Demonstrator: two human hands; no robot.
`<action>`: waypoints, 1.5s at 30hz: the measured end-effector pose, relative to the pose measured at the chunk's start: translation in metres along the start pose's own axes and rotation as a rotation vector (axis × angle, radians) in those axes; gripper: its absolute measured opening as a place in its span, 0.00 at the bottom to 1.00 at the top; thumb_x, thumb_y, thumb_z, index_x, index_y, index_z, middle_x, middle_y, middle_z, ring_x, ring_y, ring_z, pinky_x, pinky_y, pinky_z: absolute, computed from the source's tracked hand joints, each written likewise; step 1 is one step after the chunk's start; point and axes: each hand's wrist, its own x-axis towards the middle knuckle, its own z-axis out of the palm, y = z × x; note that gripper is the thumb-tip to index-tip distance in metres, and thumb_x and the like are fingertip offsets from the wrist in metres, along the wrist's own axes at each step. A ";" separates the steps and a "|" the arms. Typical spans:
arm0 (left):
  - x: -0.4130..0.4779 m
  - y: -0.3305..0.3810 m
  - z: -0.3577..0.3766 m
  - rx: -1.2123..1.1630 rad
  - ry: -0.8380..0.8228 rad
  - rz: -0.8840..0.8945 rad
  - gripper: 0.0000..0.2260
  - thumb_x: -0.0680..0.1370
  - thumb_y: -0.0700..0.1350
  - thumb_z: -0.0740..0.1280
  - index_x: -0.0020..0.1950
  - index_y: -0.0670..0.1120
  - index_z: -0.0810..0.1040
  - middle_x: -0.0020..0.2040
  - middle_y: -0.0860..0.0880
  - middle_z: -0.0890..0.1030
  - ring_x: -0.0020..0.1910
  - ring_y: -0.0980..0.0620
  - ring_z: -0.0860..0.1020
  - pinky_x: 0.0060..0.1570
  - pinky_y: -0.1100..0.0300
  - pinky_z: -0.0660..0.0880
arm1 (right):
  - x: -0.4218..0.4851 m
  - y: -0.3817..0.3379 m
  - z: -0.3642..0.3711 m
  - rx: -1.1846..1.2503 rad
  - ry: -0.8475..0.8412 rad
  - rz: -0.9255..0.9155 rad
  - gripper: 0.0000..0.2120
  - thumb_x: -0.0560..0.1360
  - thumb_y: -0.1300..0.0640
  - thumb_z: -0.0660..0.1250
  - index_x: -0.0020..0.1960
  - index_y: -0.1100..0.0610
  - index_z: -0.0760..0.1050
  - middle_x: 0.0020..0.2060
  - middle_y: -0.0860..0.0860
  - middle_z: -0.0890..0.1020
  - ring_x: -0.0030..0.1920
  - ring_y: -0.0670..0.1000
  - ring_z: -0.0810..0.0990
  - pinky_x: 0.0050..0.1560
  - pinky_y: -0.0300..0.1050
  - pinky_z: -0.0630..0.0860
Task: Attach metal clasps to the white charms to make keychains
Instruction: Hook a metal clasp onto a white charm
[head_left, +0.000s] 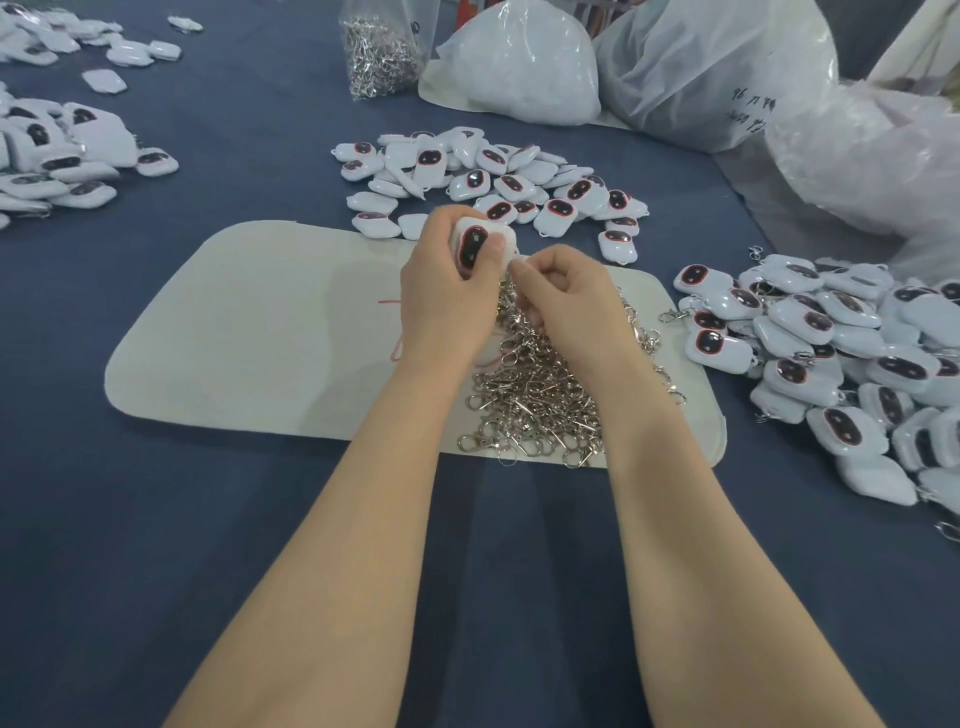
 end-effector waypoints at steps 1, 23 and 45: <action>0.001 -0.001 0.000 -0.034 0.017 -0.045 0.04 0.77 0.44 0.66 0.50 0.51 0.72 0.40 0.58 0.75 0.38 0.63 0.74 0.46 0.64 0.73 | 0.000 0.000 -0.001 0.051 0.027 0.018 0.08 0.78 0.56 0.65 0.42 0.56 0.73 0.29 0.48 0.76 0.28 0.45 0.70 0.32 0.40 0.68; -0.003 0.001 0.004 -0.023 -0.176 -0.225 0.09 0.76 0.40 0.66 0.38 0.52 0.76 0.35 0.49 0.77 0.44 0.39 0.81 0.51 0.44 0.78 | 0.002 -0.002 0.006 -0.069 0.165 -0.072 0.08 0.78 0.59 0.64 0.42 0.48 0.73 0.40 0.49 0.81 0.41 0.48 0.79 0.43 0.40 0.74; 0.001 -0.007 0.009 0.249 -0.100 -0.099 0.03 0.80 0.42 0.60 0.49 0.46 0.72 0.55 0.42 0.76 0.45 0.50 0.74 0.47 0.59 0.69 | 0.000 -0.002 0.011 -0.210 0.179 -0.160 0.05 0.74 0.60 0.68 0.43 0.53 0.73 0.35 0.41 0.76 0.35 0.38 0.74 0.38 0.27 0.71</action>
